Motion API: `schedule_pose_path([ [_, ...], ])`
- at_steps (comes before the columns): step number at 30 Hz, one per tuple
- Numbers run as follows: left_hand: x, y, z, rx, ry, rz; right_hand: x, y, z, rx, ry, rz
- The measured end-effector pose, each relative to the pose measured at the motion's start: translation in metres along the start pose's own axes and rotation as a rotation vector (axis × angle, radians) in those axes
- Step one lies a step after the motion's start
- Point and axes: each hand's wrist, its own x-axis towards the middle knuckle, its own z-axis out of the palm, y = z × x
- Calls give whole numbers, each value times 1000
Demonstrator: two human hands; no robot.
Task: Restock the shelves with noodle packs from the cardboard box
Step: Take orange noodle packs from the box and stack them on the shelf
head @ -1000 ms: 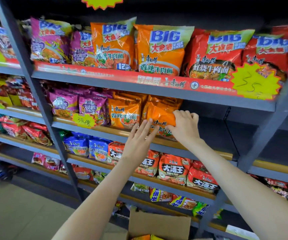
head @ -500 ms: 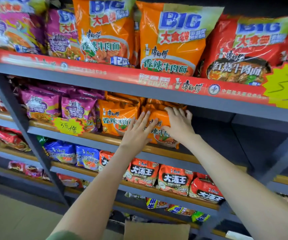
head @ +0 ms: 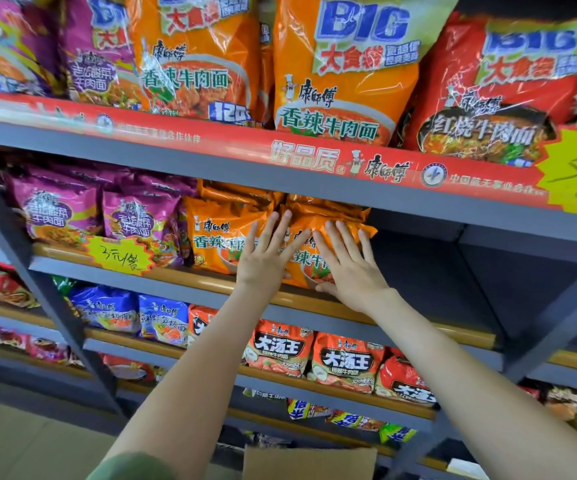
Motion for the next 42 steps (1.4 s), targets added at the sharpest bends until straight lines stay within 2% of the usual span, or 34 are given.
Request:
schedule_pose_path([
  [5,-14,9,3,-64,275,84,-4,-2,-4,0,32,-1],
  [7,-24,17,5,-75,300,73,-15,-7,-6,17,120,5],
  [11,-56,45,2,-224,307,-81,-53,-28,-8,32,265,30],
  [15,-110,77,8,-305,284,-204,-110,-64,6,95,295,16],
  [18,-163,102,28,-342,187,-295,-160,-95,36,175,183,-36],
  [25,-327,174,133,-415,-265,-464,-274,-164,165,333,-251,-126],
  [29,-408,220,201,-420,-518,-443,-332,-199,247,360,-467,-181],
  [32,-455,259,259,-438,-626,-436,-369,-228,320,419,-589,-209],
  [36,-495,301,327,-440,-691,-464,-383,-274,391,592,-812,-80],
  [39,-512,321,361,-459,-717,-510,-377,-308,425,853,-995,269],
  [42,-518,329,377,-477,-725,-551,-367,-337,445,1033,-990,679],
])
